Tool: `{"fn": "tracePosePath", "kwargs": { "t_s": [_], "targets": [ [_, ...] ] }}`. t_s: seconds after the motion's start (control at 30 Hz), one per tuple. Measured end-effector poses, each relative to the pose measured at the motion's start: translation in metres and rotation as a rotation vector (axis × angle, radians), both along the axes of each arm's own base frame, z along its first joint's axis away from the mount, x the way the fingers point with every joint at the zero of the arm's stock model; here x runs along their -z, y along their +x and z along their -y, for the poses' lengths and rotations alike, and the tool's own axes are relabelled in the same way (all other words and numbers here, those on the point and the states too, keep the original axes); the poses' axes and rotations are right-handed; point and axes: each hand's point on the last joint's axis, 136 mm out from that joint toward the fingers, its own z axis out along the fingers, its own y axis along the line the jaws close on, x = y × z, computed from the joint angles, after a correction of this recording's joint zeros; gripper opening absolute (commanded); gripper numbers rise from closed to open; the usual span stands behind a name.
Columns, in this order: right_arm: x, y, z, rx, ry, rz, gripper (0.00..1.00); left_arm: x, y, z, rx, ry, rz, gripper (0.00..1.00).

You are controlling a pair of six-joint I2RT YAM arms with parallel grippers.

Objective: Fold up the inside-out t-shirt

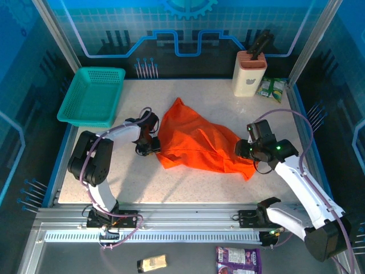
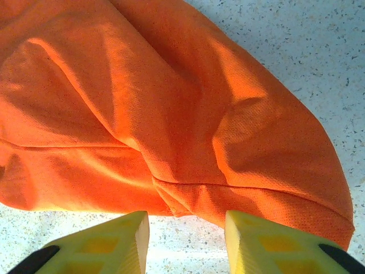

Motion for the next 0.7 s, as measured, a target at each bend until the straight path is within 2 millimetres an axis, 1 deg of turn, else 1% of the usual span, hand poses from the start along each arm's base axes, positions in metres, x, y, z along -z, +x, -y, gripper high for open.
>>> {"fn": "tracePosePath", "kwargs": {
  "t_s": [0.13, 0.3, 0.4, 0.57, 0.7],
  "targets": [
    [0.0, 0.0, 0.0, -0.002, 0.0, 0.0, 0.41, -0.001, 0.007, 0.004, -0.006, -0.036, 0.02, 0.3],
    [0.0, 0.0, -0.001, -0.002, 0.0, 0.0, 0.41, 0.0, 0.015, 0.002, -0.019, -0.055, 0.039, 0.31],
    [0.0, 0.0, -0.001, -0.003, 0.0, 0.0, 0.41, 0.003, 0.016, -0.001, -0.028, -0.052, 0.03, 0.3],
    [0.0, 0.0, 0.0, -0.002, -0.003, 0.001, 0.4, 0.004, 0.016, -0.001, -0.031, -0.066, 0.021, 0.28],
    [0.0, 0.0, 0.001, 0.001, -0.007, 0.002, 0.4, 0.004, 0.016, -0.001, -0.036, -0.081, 0.014, 0.23]
  ]
}}
